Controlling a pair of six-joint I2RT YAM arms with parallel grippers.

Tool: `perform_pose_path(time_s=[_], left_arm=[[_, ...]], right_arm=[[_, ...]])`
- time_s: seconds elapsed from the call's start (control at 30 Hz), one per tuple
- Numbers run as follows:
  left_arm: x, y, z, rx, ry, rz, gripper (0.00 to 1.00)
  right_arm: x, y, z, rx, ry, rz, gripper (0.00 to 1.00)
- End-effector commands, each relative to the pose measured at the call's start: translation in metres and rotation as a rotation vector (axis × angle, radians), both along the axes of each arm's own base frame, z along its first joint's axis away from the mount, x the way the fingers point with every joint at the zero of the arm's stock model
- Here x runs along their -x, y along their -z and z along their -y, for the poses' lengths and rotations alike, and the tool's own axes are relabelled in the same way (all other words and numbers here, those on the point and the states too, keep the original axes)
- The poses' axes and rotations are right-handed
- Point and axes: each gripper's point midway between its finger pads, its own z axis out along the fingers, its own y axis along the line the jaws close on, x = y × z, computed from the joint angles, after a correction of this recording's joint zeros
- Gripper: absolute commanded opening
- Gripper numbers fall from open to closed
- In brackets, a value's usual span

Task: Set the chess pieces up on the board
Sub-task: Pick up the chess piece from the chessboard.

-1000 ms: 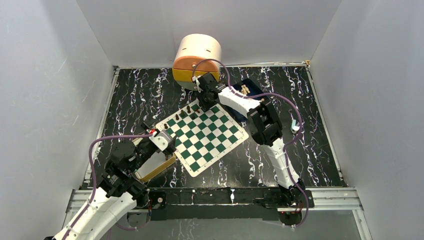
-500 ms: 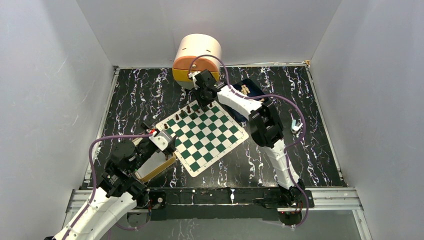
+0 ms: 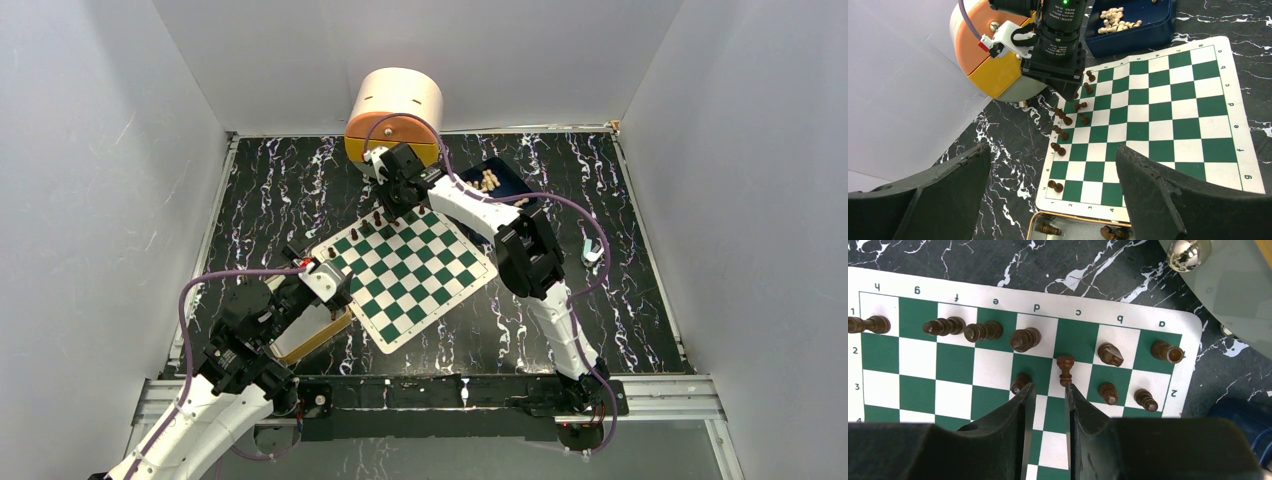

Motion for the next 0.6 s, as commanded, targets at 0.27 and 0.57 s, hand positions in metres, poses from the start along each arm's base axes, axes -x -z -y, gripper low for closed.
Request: perform_pose_path(time_s=[0.27,0.57], left_arm=[[-0.001,-0.008,-0.001,0.014,-0.009,0.018,0.92],[-0.002,-0.006,0.0,0.01,-0.009,0.012,0.92]], right_arm=[[-0.009,-0.002,-0.01,-0.007,-0.048,0.069,0.33],[-0.008,0.014,-0.008,0.018,-0.052,0.051,0.33]])
